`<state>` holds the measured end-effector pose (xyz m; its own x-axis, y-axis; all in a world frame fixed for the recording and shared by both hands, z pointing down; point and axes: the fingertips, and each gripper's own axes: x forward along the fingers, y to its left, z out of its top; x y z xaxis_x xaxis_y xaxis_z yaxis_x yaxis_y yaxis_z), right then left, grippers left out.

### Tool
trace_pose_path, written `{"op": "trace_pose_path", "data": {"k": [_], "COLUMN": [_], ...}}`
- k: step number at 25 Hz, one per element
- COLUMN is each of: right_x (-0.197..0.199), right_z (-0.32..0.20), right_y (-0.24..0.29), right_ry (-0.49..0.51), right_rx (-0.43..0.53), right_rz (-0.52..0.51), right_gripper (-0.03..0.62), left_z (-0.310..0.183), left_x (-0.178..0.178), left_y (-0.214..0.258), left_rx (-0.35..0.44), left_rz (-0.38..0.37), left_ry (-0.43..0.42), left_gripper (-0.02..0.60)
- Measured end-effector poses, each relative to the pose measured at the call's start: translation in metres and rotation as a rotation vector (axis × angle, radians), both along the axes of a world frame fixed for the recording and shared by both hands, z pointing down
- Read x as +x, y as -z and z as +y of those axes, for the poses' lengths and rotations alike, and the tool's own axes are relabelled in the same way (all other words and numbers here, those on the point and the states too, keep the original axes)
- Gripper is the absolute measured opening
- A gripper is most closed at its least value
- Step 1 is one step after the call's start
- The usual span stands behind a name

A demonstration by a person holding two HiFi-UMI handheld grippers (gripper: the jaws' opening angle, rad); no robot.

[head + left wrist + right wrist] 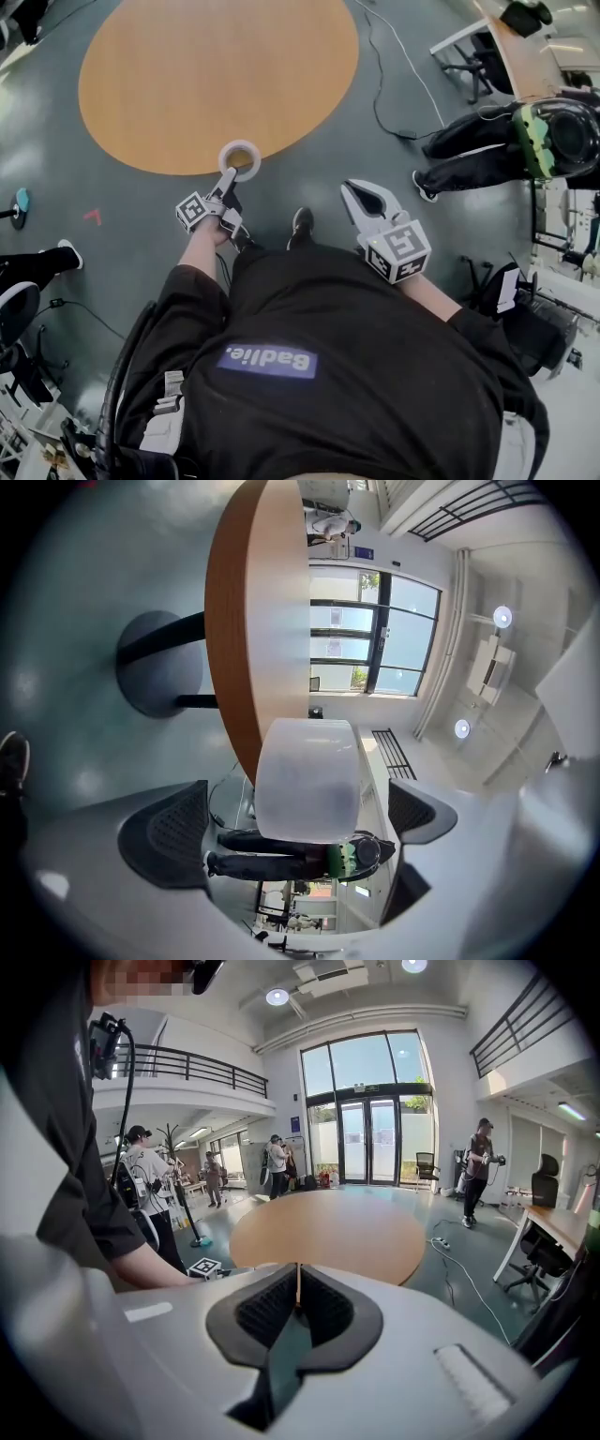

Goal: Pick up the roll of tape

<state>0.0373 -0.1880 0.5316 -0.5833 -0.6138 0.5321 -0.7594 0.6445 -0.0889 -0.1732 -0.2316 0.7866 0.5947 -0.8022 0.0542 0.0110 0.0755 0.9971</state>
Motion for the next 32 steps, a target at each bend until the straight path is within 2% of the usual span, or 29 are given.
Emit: {"op": "trace_pose_path", "data": {"k": [3,8,9,10,11,15,16,27,32], "right_x": [0.003,0.005,0.006,0.007,0.007,0.006,0.006,0.001,0.001], "right_z": [0.001,0.002,0.001,0.000,-0.001,-0.004,-0.004,-0.001,-0.010], "right_y": [-0.002,-0.007,-0.007,-0.007,-0.007,-0.008,-0.008,-0.005,0.000], "right_ry": [-0.003,-0.002,-0.004,-0.005,-0.006,-0.007,-0.007,0.006,0.012], "right_rx": [-0.008,-0.020,-0.022,-0.024,-0.025,-0.025,-0.024,-0.010,0.000], "right_rz": [0.005,0.014,0.015,0.015,0.015,0.011,0.009,-0.008,-0.030], "right_gripper": [0.018,0.018,0.017,0.017,0.017,0.014,0.014,0.011,0.009], "left_z": [-0.006,-0.012,-0.014,-0.014,-0.015,-0.012,-0.010,0.004,0.006], "left_x": [0.004,-0.001,-0.001,-0.001,0.000,0.001,0.001,-0.003,-0.006], "left_y": [-0.006,-0.015,-0.014,-0.013,-0.013,-0.007,-0.005,0.002,0.019], "left_rx": [0.010,-0.010,-0.006,0.002,0.008,0.036,0.042,0.030,0.067], "left_rz": [-0.020,-0.004,-0.010,-0.017,-0.021,-0.028,-0.032,-0.033,-0.030], "left_ry": [-0.012,0.045,0.048,0.047,0.045,0.027,0.021,0.036,0.050], "left_gripper": [0.595,0.586,0.568,0.510,0.420,0.391,0.334,0.325,0.324]}}
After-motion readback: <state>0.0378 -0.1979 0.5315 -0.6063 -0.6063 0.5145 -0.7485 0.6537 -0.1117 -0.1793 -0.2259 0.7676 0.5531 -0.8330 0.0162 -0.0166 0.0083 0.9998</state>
